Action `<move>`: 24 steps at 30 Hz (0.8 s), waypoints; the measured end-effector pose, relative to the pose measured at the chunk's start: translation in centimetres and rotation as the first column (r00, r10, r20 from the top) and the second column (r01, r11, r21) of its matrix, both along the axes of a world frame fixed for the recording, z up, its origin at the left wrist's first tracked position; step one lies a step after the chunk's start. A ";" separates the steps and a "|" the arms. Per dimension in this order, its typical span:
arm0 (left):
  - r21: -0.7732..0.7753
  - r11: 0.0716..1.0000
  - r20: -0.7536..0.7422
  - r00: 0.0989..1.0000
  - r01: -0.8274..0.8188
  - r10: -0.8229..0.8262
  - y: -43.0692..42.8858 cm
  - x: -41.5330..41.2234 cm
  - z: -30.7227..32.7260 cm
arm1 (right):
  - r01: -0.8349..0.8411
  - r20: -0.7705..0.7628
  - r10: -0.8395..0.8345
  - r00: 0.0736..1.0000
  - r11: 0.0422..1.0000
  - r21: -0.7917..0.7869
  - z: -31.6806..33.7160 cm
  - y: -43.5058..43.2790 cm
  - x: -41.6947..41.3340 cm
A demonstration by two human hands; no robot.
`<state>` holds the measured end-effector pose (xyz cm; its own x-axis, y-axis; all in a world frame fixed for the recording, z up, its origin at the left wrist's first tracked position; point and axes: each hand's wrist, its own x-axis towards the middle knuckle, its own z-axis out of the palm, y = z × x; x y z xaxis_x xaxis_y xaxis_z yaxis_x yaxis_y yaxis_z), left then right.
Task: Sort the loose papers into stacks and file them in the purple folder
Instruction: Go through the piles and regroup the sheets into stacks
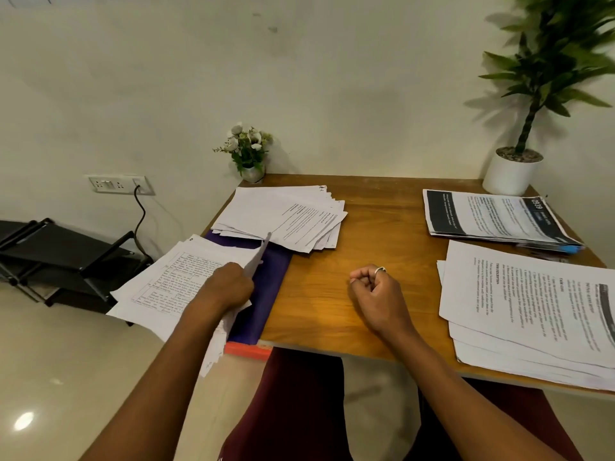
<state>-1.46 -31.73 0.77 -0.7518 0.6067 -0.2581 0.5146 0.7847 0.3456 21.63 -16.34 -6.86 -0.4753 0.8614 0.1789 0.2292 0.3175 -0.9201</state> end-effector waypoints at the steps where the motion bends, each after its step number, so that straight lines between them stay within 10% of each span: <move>1: -0.015 1.000 -0.002 1.000 0.002 -0.003 -0.3 -0.1 0.7 | 0.000 0.004 0.000 1.000 1.000 0.000 0.1 -0.1 0.0; 8: 0.092 0.995 -0.067 0.997 0.032 -0.026 -1.1 1.3 5.7 | -0.048 -0.053 0.046 0.998 0.998 -0.033 1.1 -1.0 0.2; 17: 0.358 0.931 0.339 0.939 -0.074 -0.056 5.1 7.6 9.4 | -0.589 0.168 0.602 0.780 0.798 -0.127 2.6 -8.4 3.3; 24: 0.293 0.916 0.788 0.612 -0.275 -0.068 10.2 11.4 8.0 | 0.024 -0.212 -0.117 0.970 0.917 -0.397 3.1 -7.1 2.3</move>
